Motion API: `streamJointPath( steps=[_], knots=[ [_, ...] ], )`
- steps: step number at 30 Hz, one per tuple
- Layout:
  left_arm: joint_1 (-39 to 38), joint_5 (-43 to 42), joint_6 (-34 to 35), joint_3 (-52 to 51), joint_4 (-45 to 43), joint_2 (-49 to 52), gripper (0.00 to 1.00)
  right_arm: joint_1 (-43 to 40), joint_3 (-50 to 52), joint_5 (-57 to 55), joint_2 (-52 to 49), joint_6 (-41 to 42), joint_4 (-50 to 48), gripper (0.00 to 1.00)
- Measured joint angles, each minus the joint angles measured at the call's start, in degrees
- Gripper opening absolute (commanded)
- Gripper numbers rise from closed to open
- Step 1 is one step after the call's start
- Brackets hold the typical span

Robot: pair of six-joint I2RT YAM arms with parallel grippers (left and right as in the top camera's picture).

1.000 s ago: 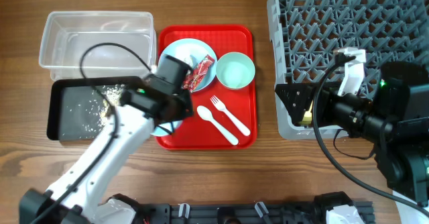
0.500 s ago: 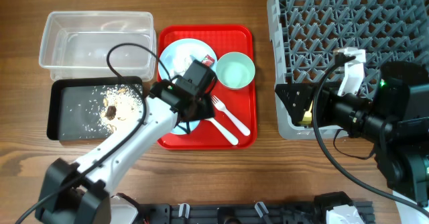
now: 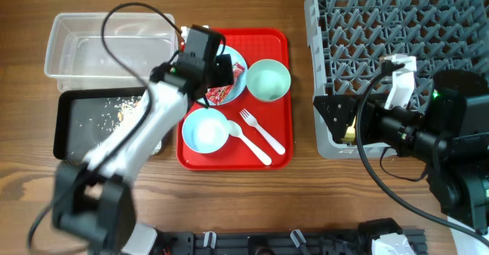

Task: Sort waste into correct bins and load items into the dishwasher rack
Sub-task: 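Return the emptied blue bowl to the red tray with left gripper, then grasp the red snack wrapper and tissue from the plate, left gripper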

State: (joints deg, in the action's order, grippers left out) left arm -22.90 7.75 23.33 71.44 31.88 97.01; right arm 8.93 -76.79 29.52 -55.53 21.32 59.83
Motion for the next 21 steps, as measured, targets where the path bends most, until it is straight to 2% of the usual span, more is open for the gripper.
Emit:
streamJointPath(
  steps=[2, 4, 5, 9, 11, 12, 17, 21],
  knots=[
    [1.0, -0.7, -0.5, 0.0, -1.1, 4.2, 0.82, 0.0, 0.0, 0.0, -0.2, 0.0, 0.1, 1.00],
    [1.6, -1.2, -0.8, 0.0, -2.3, 7.8, 0.73, 0.0, 0.0, 0.0, -0.5, 0.0, 0.2, 1.00],
    [1.7, -1.6, -0.9, 0.0, -3.2, 9.3, 0.64, 0.0, 0.0, 0.0, -0.8, 0.0, 0.3, 1.00],
    [1.7, -2.1, -1.5, 0.0, -5.9, 12.2, 0.36, 0.0, 0.0, 0.0, -2.1, 0.0, 0.5, 1.00],
    [1.7, -2.2, -2.1, 0.0, -6.4, 13.1, 0.13, 0.0, 0.1, 0.0, -2.8, 0.0, 0.6, 1.00],
    [1.7, -2.3, -2.0, 0.0, -6.4, 13.4, 0.04, 0.0, 0.1, 0.0, -3.1, 0.0, 0.6, 1.00],
    [1.7, -2.3, -2.1, 0.0, -4.9, 13.6, 0.04, 0.0, 0.2, 0.0, -3.4, 0.0, 0.6, 1.00],
    [2.4, -2.6, -2.1, 0.1, 0.1, 11.6, 0.04, 0.0, 0.2, 0.0, -2.8, 0.0, 0.6, 1.00]
  ],
)
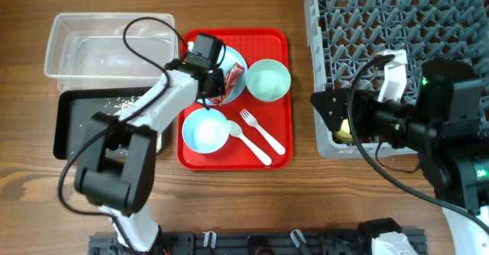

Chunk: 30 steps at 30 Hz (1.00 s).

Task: Sort waste into correct bins and load items into the dishwasher rack
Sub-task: 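Grasp the red snack wrapper and tissue from the plate, left gripper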

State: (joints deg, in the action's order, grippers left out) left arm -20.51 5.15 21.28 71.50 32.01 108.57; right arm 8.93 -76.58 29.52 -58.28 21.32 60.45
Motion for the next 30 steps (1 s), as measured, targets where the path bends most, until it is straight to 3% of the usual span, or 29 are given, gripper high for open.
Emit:
streamJointPath(
  steps=[10, 11, 12, 13, 14, 15, 17, 22, 26, 30],
  knots=[
    [6.4, 1.4, -1.5, 4.2, 2.3, -18.0, 0.04, 0.0, 0.1, 0.0, 3.6, 0.0, 0.7, 1.00],
    [7.8, 2.0, -1.7, 4.5, 2.1, -18.3, 0.10, 0.0, 0.1, 0.0, 3.6, 0.0, 0.9, 1.00],
    [8.9, 2.5, -1.7, 4.5, 1.8, -18.2, 0.34, 0.0, 0.1, 0.0, 3.6, 0.0, 1.0, 1.00],
    [10.4, 3.0, -2.0, 4.5, 1.5, -17.7, 0.50, 0.0, 0.1, 0.0, 3.6, 0.0, 1.0, 1.00],
    [11.4, 3.4, -2.2, 4.5, 1.2, -17.1, 0.77, 0.0, 0.1, 0.0, 3.6, 0.0, 1.1, 1.00],
    [12.9, 3.7, -2.1, 4.5, 0.7, -16.2, 0.92, 0.0, 0.1, 0.0, 3.6, 0.0, 1.1, 1.00],
    [15.0, 3.6, -2.2, 4.5, 0.3, -14.7, 0.95, 0.0, 0.1, 0.0, 3.6, 0.0, 1.1, 1.00],
    [16.2, -0.3, -2.6, 4.4, 1.8, -14.1, 0.87, 0.0, 0.1, 0.0, 3.6, 0.0, 1.7, 1.00],
    [12.8, -5.3, -5.4, 4.4, 2.8, -14.6, 0.84, 0.0, 0.1, 0.0, 3.6, 0.0, 1.9, 1.00],
    [4.6, -7.4, -10.9, 4.4, 3.2, -14.2, 0.89, 0.0, 0.1, 0.0, 3.6, 0.0, 2.4, 1.00]
  ],
)
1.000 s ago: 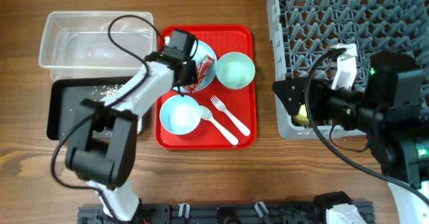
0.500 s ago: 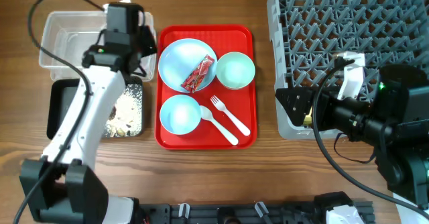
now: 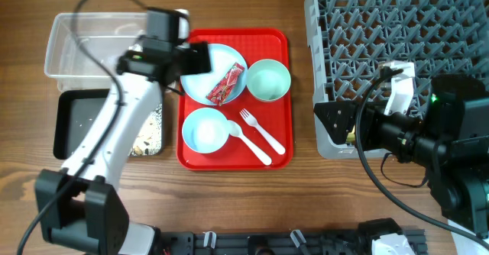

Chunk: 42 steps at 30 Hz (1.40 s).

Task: Sort waste into correct bins and load items into the dishwasher rack
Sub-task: 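Grasp the red snack wrapper and tissue from the plate, left gripper, then drop the wrapper and tissue into the clear plastic bin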

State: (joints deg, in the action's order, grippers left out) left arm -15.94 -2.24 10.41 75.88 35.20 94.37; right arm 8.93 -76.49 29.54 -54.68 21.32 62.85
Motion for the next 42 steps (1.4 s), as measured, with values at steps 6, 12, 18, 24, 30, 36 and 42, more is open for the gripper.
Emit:
streamJointPath(
  steps=[6, 12, 18, 24, 30, 36, 42],
  knots=[
    [-7.4, 0.5, -3.7, 0.0, -0.9, 8.2, 0.84, 0.0, 0.0, 0.0, 0.0, 0.0, 0.6, 1.00],
    [-7.6, 0.9, -4.6, 0.0, -1.5, 17.7, 0.71, 0.0, 0.0, 0.0, 0.0, 0.0, 0.6, 1.00],
    [-7.6, 1.1, -4.8, 0.0, -2.3, 20.2, 0.17, 0.0, 0.0, 0.0, 0.0, 0.0, 0.6, 1.00],
    [-7.5, 1.1, -4.0, 0.0, -3.1, 20.2, 0.04, 0.0, 0.0, 0.0, 0.0, 0.0, 0.6, 1.00],
    [-5.8, 1.0, 0.6, 0.0, -0.2, 15.6, 0.04, 0.0, 0.0, 0.0, 0.0, 0.0, 0.7, 0.99],
    [0.7, 1.6, 4.6, 0.4, 1.5, 0.7, 0.04, 0.0, 0.0, 0.0, 0.0, 0.0, 0.8, 1.00],
    [9.5, 5.7, 7.9, 1.6, 1.3, -2.3, 0.18, 0.0, 0.0, 0.0, 0.0, 0.0, 0.8, 1.00]
  ],
)
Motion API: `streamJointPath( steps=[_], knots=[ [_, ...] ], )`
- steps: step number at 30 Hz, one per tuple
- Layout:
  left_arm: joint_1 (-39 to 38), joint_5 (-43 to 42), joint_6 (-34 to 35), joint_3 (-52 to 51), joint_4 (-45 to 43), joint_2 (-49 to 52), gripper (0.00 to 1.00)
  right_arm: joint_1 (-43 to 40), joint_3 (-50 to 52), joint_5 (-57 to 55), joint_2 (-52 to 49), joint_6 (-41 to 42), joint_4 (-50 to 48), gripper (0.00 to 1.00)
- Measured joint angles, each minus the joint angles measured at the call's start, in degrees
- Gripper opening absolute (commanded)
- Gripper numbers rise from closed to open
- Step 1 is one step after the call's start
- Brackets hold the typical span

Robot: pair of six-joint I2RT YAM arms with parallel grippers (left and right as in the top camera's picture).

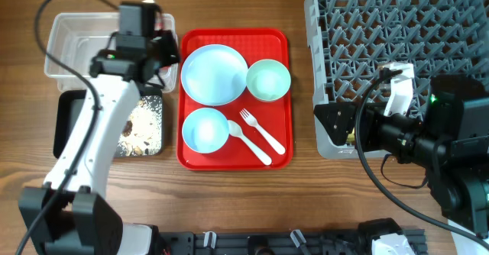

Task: Sort waste into correct bins and load items into the dishwasher rack
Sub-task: 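Drop the wrapper and tissue into the clear plastic bin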

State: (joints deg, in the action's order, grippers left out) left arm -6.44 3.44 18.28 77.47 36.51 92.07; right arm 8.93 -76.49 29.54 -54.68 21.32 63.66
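My left gripper [158, 50] hangs over the right end of the clear bin [76, 49] and appears shut on the red wrapper, which its fingers almost wholly hide. On the red tray [279, 159] lie a bare light-blue plate [214, 73], a green bowl [268, 80], a blue bowl [205, 130], and a white fork [261, 134] and spoon [250, 146]. The grey dishwasher rack [382, 26] fills the back right. My right gripper [322, 114] sits at the rack's front-left corner, seemingly shut on nothing.
A black tray [69, 125] with food scraps [141, 129] lies in front of the clear bin, partly under my left arm. My right arm's bulk and cables cover the table's right front.
The red wrapper is gone from the blue plate. My left gripper has moved left, from the plate's left edge to over the clear bin's right end. The right arm stayed put.
My left gripper was over the plate by the wrapper at the first two moments. Then it stood left of the plate with the wrapper still lying there. Now the plate is bare and the gripper is over the clear bin. The right arm only shifted slightly.
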Motion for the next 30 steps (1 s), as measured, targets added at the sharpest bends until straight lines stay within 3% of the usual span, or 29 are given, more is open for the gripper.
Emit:
streamJointPath(
  steps=[2, 3, 4, 12, 19, 23, 29, 30],
  knots=[
    [2.9, 0.9, 1.3, 0.0, -1.2, 2.6, 0.62, 0.0, 0.0, 0.0, 0.0, 0.0, 0.0, 1.00],
    [4.0, 1.1, 1.7, 0.0, -1.7, 4.0, 0.71, 0.0, 0.0, 0.0, 0.0, 0.0, 0.0, 1.00],
    [5.1, 1.0, 2.4, 0.0, -2.3, 5.5, 0.73, 0.0, 0.0, 0.0, 0.0, 0.0, 0.0, 1.00],
    [6.7, -3.8, 2.1, 0.5, 2.2, 6.2, 0.79, 0.0, 0.0, 0.0, 0.0, 0.0, 0.2, 1.00],
    [1.3, -6.9, 0.2, 2.1, 9.2, -6.9, 0.86, 0.0, 0.0, -0.6, 0.0, -0.7, 0.7, 1.00],
    [-3.5, -8.0, -0.4, 2.5, 13.7, -14.9, 0.98, 0.0, 0.0, -1.6, 0.0, -1.5, 0.8, 1.00],
    [-9.0, -9.8, -0.5, 2.5, 18.8, -22.5, 0.89, 0.0, 0.0, -4.1, 0.0, -2.2, 0.9, 1.00],
    [-9.8, -10.0, -0.6, 2.6, 19.7, -23.3, 0.93, 0.0, 0.0, -4.4, 0.0, -2.2, 0.8, 1.00]
  ],
)
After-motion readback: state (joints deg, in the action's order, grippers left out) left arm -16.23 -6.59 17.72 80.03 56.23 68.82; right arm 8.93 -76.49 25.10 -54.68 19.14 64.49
